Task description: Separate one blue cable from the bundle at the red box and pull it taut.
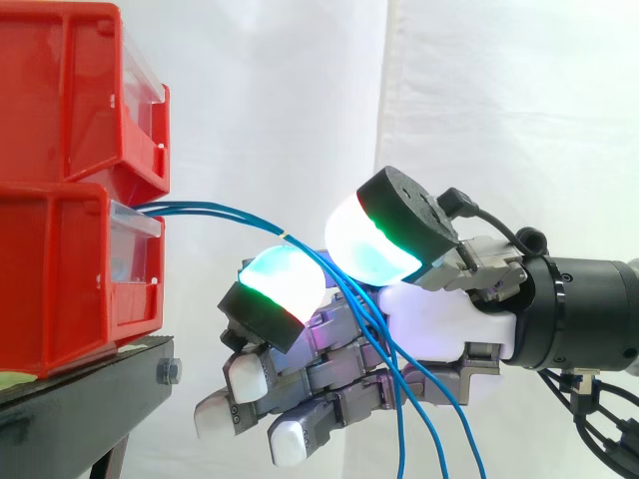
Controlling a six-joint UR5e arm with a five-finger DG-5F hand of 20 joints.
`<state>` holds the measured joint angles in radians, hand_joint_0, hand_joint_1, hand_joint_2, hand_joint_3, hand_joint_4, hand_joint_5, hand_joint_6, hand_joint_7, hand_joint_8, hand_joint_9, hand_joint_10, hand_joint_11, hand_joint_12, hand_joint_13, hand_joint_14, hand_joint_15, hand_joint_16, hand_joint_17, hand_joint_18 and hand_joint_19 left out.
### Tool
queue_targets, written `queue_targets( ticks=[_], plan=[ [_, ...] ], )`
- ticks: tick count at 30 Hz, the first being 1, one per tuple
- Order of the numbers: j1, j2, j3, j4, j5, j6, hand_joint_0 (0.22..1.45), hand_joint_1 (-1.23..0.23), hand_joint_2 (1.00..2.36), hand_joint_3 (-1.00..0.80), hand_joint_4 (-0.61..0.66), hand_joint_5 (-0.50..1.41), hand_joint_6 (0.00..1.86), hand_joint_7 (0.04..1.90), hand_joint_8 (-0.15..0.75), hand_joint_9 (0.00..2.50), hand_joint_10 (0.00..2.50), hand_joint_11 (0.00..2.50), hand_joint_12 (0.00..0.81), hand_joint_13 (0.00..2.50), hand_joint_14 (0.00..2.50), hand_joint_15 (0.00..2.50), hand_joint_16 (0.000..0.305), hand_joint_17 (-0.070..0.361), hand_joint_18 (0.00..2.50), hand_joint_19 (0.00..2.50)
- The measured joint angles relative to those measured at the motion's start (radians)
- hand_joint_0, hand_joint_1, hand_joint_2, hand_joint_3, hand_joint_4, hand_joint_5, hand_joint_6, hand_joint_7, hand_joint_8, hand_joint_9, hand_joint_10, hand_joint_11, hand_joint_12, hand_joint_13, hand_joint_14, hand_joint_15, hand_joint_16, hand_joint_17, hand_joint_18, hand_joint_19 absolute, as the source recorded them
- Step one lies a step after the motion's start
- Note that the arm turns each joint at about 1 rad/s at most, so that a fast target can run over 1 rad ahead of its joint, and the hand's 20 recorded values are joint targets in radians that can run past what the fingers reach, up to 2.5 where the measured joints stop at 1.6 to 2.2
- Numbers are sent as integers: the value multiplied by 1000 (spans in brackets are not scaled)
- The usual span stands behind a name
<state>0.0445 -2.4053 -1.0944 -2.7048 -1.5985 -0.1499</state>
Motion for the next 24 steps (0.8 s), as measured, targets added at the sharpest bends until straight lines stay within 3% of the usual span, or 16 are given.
queue_targets(
  ticks=[8, 16, 24],
  plan=[
    [-1, 0, 0, -3, -2, 1, 540, -596, 1000, -500, 127, -135, 769, 1082, 315, 960, 19, 626, 317, 576, 12, 298, 42, 95, 682, 569],
    [-1, 0, -1, -8, -3, 2, 640, -645, 1000, -500, 105, -138, 768, 1104, 310, 972, 20, 663, 309, 576, 12, 308, 40, 90, 671, 575],
    [-1, 0, 2, -10, -3, 9, 654, -675, 1007, -424, 65, -143, 787, 1104, 313, 1117, 21, 970, 318, 683, 17, 429, 40, 90, 702, 587]
  ],
)
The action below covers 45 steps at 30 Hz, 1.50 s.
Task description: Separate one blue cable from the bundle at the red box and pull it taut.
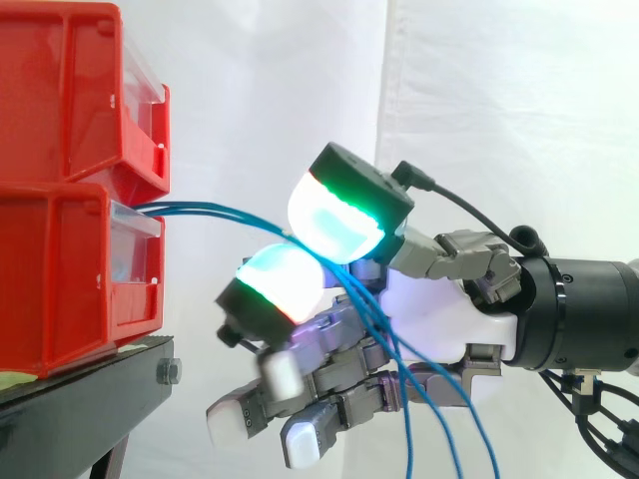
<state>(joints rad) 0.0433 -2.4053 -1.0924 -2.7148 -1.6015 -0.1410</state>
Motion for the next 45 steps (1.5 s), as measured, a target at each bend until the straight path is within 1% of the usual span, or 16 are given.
queue_targets(
  ticks=[5, 9, 14, 19, 20, 23, 26, 30, 34, 36, 38, 41, 45],
  plan=[
    [0, 0, 0, -3, 0, 1, 665, -703, 1009, -401, 51, -146, 799, 1091, 312, 1142, 21, 1086, 327, 772, 20, 552, 39, 88, 712, 595],
    [0, 0, 0, -4, 0, 1, 668, -701, 1008, -413, 57, -147, 801, 1089, 310, 1145, 21, 1098, 329, 800, 23, 614, 39, 88, 712, 595],
    [1, 0, 0, -13, 2, 2, 666, -702, 1009, -410, 60, -147, 801, 1095, 314, 1129, 21, 1076, 334, 806, 23, 624, 39, 88, 710, 605],
    [1, 0, 0, -15, 2, 5, 678, -783, 1010, -392, 86, -161, 821, 1126, 312, 1091, 21, 1082, 338, 788, 21, 607, 40, 89, 703, 596],
    [1, 0, 0, -15, 2, 5, 685, -806, 1009, -401, 84, -165, 830, 1106, 306, 1085, 21, 1066, 336, 783, 23, 606, 40, 89, 703, 598],
    [1, 0, 0, -16, 2, 8, 716, -850, 1004, -459, 74, -170, 841, 1137, 309, 1074, 21, 1095, 338, 782, 23, 601, 40, 89, 702, 595],
    [1, 0, 0, -16, 2, 9, 744, -880, 1000, -500, 64, -176, 856, 1130, 310, 1070, 21, 1101, 335, 781, 23, 594, 40, 89, 704, 588],
    [1, 0, 0, -16, 1, 9, 755, -895, 1000, -500, 71, -175, 875, 1098, 310, 1076, 21, 1089, 329, 789, 23, 594, 39, 88, 709, 585],
    [0, 0, 0, -15, 1, 9, 693, -862, 1000, -500, 114, -170, 875, 1093, 310, 1101, 20, 1094, 329, 810, 24, 597, 39, 87, 716, 593],
    [1, 0, 0, -15, 1, 9, 598, -802, 1000, -500, 127, -169, 853, 1098, 311, 1101, 21, 1081, 329, 807, 22, 612, 39, 89, 714, 617],
    [1, 0, 0, -15, 1, 9, 556, -719, 1000, -500, 126, -168, 846, 1083, 318, 1109, 17, 1053, 340, 805, 23, 611, 41, 93, 720, 621],
    [0, 0, 0, -16, 1, 9, 565, -634, 1000, -500, 121, -166, 839, 1055, 317, 1114, 19, 1038, 343, 802, 22, 601, 42, 94, 721, 626],
    [0, 0, 0, -16, 0, 9, 631, -614, 1000, -500, 115, -164, 832, 1056, 311, 1116, 21, 1028, 338, 792, 22, 594, 41, 93, 710, 639]
  ],
)
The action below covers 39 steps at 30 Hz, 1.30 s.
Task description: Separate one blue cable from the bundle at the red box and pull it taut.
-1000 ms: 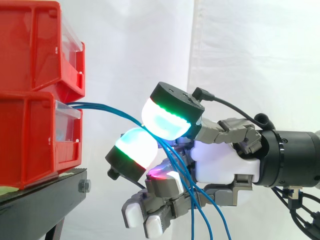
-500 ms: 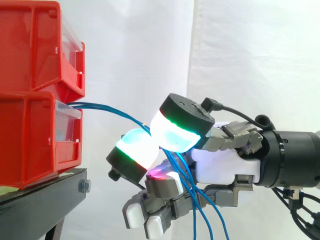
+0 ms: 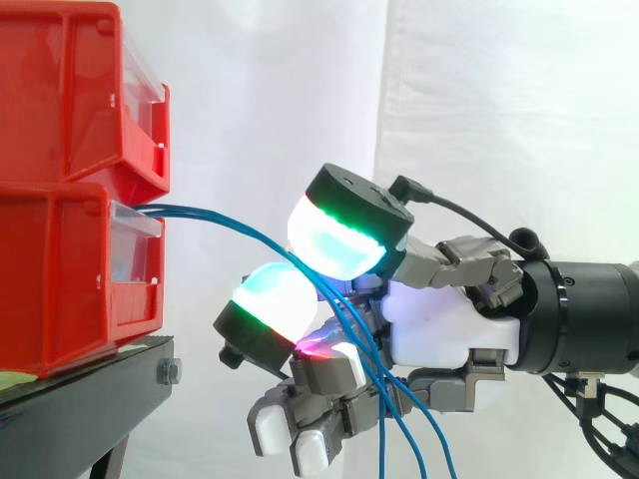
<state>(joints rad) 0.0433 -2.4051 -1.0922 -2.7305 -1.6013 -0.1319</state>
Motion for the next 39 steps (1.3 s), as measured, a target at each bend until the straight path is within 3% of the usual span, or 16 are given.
queue_targets(
  ticks=[7, 13, 14, 16, 19, 22, 24, 27, 33, 39],
  plan=[
    [0, 0, 0, 0, 0, 0, 662, -735, 1013, -351, 97, -162, 835, 1150, 316, 1103, 21, 1043, 343, 765, 23, 588, 42, 95, 715, 643],
    [1, 0, 0, 0, 0, 0, 716, -865, 1023, -185, 8, -178, 902, 1394, 323, 1101, 19, 1201, 348, 755, 22, 581, 43, 98, 730, 638],
    [1, 0, 0, 0, 0, 0, 735, -881, 1024, -163, 2, -179, 903, 1500, 318, 1099, 20, 1209, 348, 751, 21, 580, 44, 98, 727, 637],
    [1, 0, 0, 1, 0, 0, 758, -888, 1025, -159, -28, -181, 917, 1501, 321, 1098, 18, 1210, 348, 746, 22, 592, 44, 99, 726, 653],
    [2, 0, 0, 1, 0, 0, 801, -886, 1017, -290, -73, -187, 934, 1367, 314, 1092, 19, 1206, 345, 743, 22, 583, 44, 98, 719, 670],
    [2, 0, 0, 1, 0, 0, 844, -887, 1001, -492, -63, -183, 928, 1385, 314, 1119, 18, 1216, 340, 757, 21, 591, 43, 97, 720, 682],
    [2, 0, 0, 1, 0, 0, 847, -896, 1000, -500, -65, -180, 928, 1364, 313, 1137, 21, 1229, 336, 762, 21, 584, 43, 96, 738, 668],
    [3, 0, 0, 0, 0, 0, 770, -914, 1000, -500, 32, -170, 922, 1303, 316, 1170, 19, 1260, 336, 792, 23, 579, 43, 96, 800, 624],
    [2, 0, 0, 0, 0, 0, 631, -936, 1000, -500, 75, -162, 916, 1258, 317, 1192, 19, 1259, 333, 800, 23, 590, 43, 96, 802, 634],
    [1, 0, 0, 0, -3, 0, 504, -867, 1000, -500, 108, -165, 900, 1195, 335, 1189, 16, 1228, 359, 803, 21, 596, 47, 106, 817, 641]
  ],
)
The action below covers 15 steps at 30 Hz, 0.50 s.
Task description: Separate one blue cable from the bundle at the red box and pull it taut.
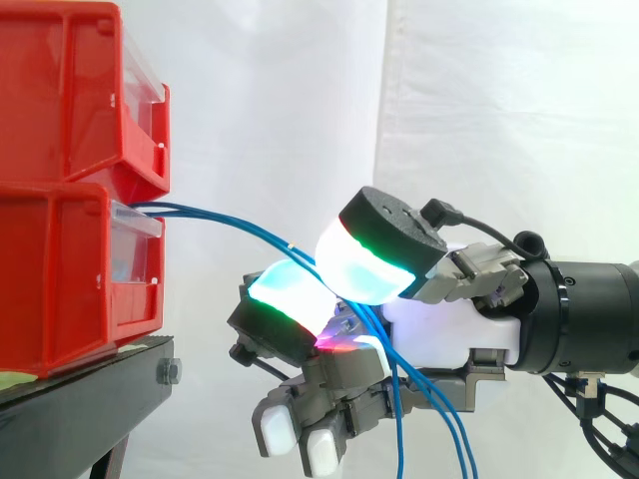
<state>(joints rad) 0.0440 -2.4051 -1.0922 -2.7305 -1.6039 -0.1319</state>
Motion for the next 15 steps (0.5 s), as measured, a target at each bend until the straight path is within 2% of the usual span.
queue_targets(
  ticks=[4, 6, 9, 12, 15],
  plan=[
    [0, 0, 0, 0, 0, 0, 467, -769, 1000, -500, 125, -165, 886, 1127, 345, 1187, 16, 1212, 371, 794, 21, 585, 51, 114, 836, 633],
    [0, 0, 0, 0, 0, 0, 486, -615, 1000, -500, 119, -163, 878, 1116, 345, 1187, 15, 1202, 365, 790, 21, 583, 50, 111, 824, 650],
    [0, 0, 0, 0, 0, 0, 566, -490, 1000, -500, 94, -155, 859, 1123, 316, 1191, 18, 1223, 343, 786, 21, 591, 45, 101, 795, 687],
    [0, 0, 0, 0, 0, 0, 613, -482, 1000, -500, 78, -149, 852, 1135, 313, 1216, 20, 1222, 339, 818, 21, 601, 43, 98, 810, 708],
    [1, 0, 0, 0, 0, 0, 633, -550, 1003, -469, 61, -143, 846, 1142, 324, 1241, 19, 1229, 345, 838, 21, 607, 44, 98, 834, 722]
  ],
)
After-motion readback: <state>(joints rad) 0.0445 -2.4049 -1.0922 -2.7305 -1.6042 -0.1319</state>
